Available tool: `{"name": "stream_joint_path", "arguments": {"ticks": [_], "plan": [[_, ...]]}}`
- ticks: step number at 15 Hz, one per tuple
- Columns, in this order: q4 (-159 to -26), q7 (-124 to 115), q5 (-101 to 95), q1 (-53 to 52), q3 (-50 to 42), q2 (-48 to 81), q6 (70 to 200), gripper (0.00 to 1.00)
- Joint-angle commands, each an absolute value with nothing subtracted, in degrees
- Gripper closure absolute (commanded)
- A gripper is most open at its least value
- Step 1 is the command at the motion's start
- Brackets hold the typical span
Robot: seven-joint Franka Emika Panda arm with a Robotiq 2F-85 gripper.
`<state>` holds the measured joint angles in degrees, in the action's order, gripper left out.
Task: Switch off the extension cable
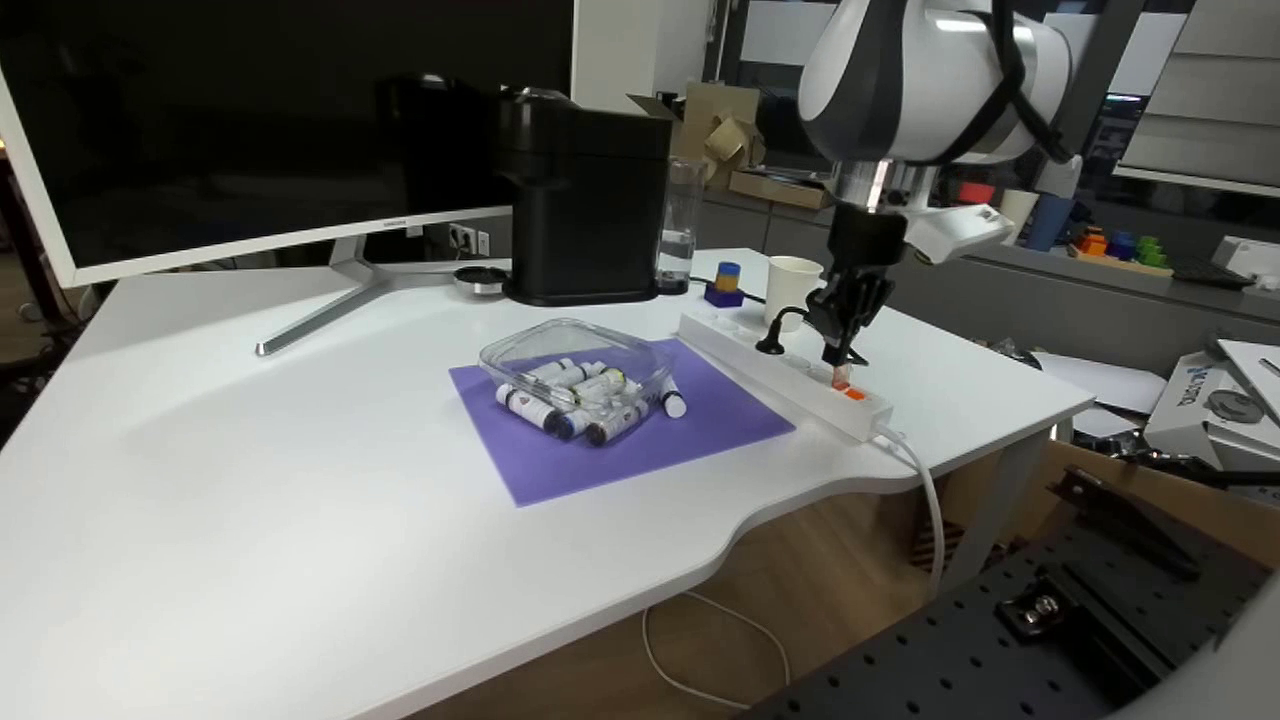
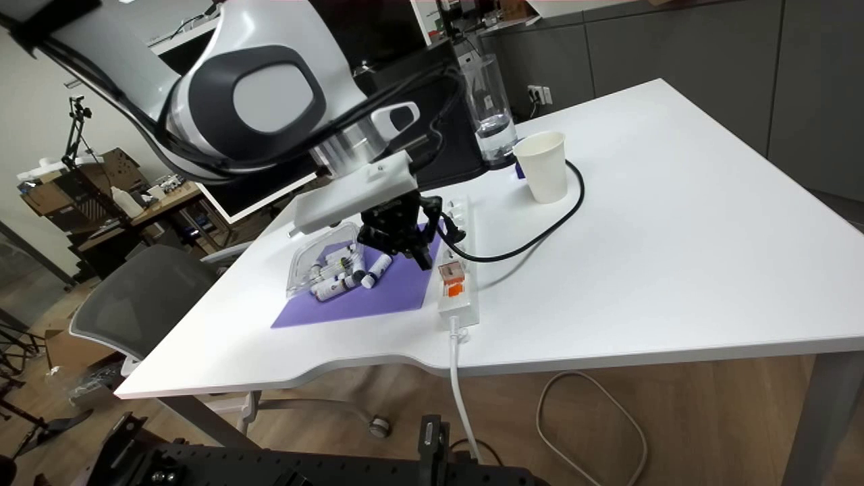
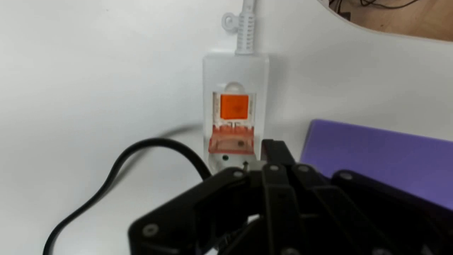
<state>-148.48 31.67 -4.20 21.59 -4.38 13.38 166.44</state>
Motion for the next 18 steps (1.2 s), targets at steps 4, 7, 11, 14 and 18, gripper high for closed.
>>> {"name": "stream_joint_path", "arguments": {"ticks": [4, 7, 11, 14, 18], "plan": [[-151.1, 31.5, 4.4, 18.0, -3.1, -0.1, 161.1, 0.73], [-149.8, 27.2, 2.1, 15.0, -5.6, -3.3, 155.0, 0.54], [-148.2, 21.2, -1.6, 13.2, -7.4, -6.6, 147.2, 0.27], [-147.5, 16.2, -3.6, 12.9, -8.0, -8.0, 144.9, 0.07], [-147.0, 11.2, -5.4, 13.1, -8.4, -8.8, 143.1, 0.0]]}}
